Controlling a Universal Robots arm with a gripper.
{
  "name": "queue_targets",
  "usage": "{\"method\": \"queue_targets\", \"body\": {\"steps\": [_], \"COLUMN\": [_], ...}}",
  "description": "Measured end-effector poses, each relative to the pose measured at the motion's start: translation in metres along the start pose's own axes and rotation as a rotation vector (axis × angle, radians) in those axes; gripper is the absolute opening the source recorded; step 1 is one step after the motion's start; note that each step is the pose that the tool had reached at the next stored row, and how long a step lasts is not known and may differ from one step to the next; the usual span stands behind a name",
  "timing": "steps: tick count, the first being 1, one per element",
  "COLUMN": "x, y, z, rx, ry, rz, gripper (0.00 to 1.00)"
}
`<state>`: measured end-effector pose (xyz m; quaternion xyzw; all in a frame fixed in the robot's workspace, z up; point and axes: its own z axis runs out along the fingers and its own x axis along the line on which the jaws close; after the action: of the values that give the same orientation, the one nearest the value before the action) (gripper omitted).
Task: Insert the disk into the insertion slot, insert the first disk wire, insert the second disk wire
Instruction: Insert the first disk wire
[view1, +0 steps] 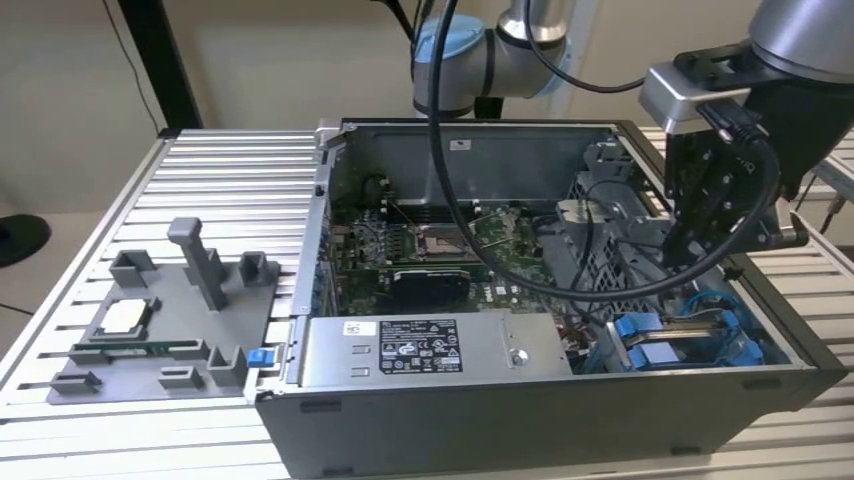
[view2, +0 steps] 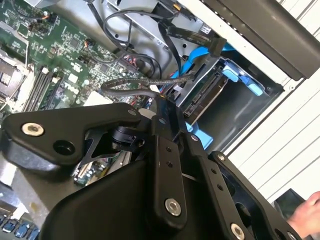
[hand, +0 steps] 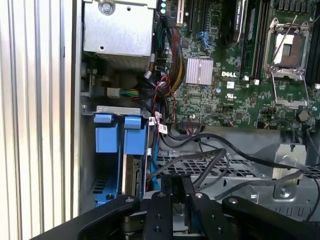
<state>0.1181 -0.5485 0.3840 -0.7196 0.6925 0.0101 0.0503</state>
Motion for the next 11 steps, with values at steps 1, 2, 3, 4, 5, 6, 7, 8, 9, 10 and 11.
{"method": "queue_targets", "body": {"steps": [1, 2, 3, 4, 5, 6, 7, 8, 9, 10, 11], "x": [0.0001, 0.0002, 0.0004, 0.0005, 0.0007, 0.0008, 0.0010, 0.0011, 0.0013, 0.0014, 0.0015], "y": [-0.0021, -0.0047, -0.0078, -0.0112, -0.0148, -0.0184, -0.0218, -0.0247, -0.0273, -0.0295, -0.0315], "z": [0.0003, 0.0005, 0.0008, 0.0010, 0.0013, 0.0017, 0.0022, 0.0027, 0.0034, 0.0040, 0.0044], "rx": [-0.0028, -0.0061, -0.0098, -0.0140, -0.0183, -0.0224, -0.0261, -0.0295, -0.0326, -0.0356, -0.0396], "ry": [0.0070, 0.0136, 0.0195, 0.0244, 0.0289, 0.0327, 0.0355, 0.0373, 0.0386, 0.0397, 0.0414], "rz": [0.000, 0.000, 0.000, 0.000, 0.000, 0.000, 0.000, 0.000, 0.000, 0.000, 0.001], "gripper": [0.00, 0.00, 0.00, 0.00, 0.00, 0.00, 0.00, 0.00, 0.00, 0.00, 0.00]}}
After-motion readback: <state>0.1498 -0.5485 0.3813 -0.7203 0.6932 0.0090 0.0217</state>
